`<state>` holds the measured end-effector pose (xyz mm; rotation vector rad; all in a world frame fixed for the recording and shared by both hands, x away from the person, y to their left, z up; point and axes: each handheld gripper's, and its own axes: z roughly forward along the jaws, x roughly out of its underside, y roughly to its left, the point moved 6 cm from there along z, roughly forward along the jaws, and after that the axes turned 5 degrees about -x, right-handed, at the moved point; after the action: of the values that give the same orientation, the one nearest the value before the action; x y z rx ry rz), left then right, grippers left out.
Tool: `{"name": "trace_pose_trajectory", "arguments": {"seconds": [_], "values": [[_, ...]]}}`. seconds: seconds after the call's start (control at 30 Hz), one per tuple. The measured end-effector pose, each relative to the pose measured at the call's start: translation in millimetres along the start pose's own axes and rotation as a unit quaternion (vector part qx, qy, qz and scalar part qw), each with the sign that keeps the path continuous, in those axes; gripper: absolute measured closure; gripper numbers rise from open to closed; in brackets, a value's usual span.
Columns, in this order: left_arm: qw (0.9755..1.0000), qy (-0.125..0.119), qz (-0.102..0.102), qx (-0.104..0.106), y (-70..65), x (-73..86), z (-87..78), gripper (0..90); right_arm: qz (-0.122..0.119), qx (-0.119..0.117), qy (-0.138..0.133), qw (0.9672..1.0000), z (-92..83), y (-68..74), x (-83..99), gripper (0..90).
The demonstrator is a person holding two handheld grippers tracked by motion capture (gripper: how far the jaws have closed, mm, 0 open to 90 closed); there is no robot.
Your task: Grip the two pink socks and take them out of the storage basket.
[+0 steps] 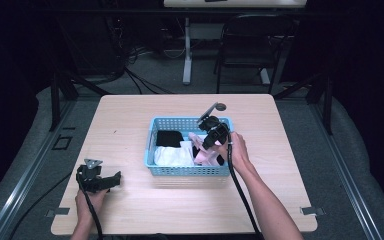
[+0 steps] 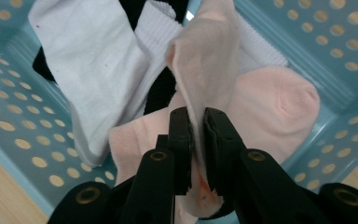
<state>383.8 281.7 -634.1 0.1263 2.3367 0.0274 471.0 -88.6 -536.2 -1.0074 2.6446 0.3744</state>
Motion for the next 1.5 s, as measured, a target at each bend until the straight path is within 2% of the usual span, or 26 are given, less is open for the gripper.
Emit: {"name": "trace_pose_trajectory", "arguments": {"seconds": [0.23, 0.6, 1.17, 1.5], "values": [[1.0000, 0.000, 0.000, 0.000, 0.0, 0.0, 0.0, 3.6, -0.010, 0.004, -0.014, 0.9998, -14.9, 4.9, -3.5, 82.3], [1.0000, 0.000, 0.000, 0.000, 0.0, 0.0, 0.0, 3.6, -0.009, 0.006, -0.051, 0.9987, -41.7, 4.7, -7.9, 82.6], [1.0000, 0.000, 0.000, 0.001, 0.1, -0.1, 0.1, 3.5, -0.021, 0.006, -0.065, 0.9977, -84.1, 6.1, -7.3, 82.3], [1.0000, 0.000, 0.001, 0.001, 0.1, 0.0, 0.0, 3.5, -0.019, 0.009, -0.070, 0.9973, -105.7, 2.8, -5.6, 82.0]]}}
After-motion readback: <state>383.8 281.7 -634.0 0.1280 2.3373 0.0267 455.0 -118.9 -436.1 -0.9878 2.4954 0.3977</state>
